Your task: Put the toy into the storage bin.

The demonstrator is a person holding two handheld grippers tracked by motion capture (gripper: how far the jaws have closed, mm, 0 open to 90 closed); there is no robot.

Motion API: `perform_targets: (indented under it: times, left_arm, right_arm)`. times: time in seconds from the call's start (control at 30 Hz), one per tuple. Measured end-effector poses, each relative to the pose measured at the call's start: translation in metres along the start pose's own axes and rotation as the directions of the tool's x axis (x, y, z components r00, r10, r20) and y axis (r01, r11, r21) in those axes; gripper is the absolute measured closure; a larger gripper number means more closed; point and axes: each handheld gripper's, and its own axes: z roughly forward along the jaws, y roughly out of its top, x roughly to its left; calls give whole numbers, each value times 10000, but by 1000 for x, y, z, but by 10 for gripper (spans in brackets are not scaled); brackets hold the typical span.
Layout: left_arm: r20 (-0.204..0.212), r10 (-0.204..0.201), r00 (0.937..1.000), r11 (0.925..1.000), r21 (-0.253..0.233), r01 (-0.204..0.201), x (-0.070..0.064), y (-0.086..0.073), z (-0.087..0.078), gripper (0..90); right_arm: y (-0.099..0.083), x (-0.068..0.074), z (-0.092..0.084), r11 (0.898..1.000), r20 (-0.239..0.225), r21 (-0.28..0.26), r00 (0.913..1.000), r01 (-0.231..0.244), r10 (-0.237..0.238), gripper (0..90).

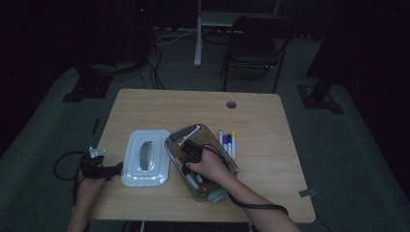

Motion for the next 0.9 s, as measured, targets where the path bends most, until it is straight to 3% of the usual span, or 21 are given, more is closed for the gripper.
perform_targets:
  times: [0.17, 0.37, 0.6, 0.9]
  left_arm:
    - [0, 0, 10000, 10000, 0, 0, 0, 0, 0, 5]
    - [-8, 16, 10000, 10000, -8, -16, 0, 0, 0, 5]
    - [-7, 11, 10000, 10000, -8, -11, 0, 0, 0, 4]
    - [-5, 10, 10000, 10000, -8, -10, 0, 0, 0, 5]
  right_arm:
    - [-4, -3, -10, 9994, -60, -340, 9999, 88, -90, 694]
    - [-15, -11, -46, 9897, -314, -1429, 9995, 20, -66, 665]
    - [-34, -27, -95, 9601, -629, -2779, 9979, -316, 146, 646]
    - [-57, -56, -134, 9172, -599, -3873, 9953, -930, 756, 611]
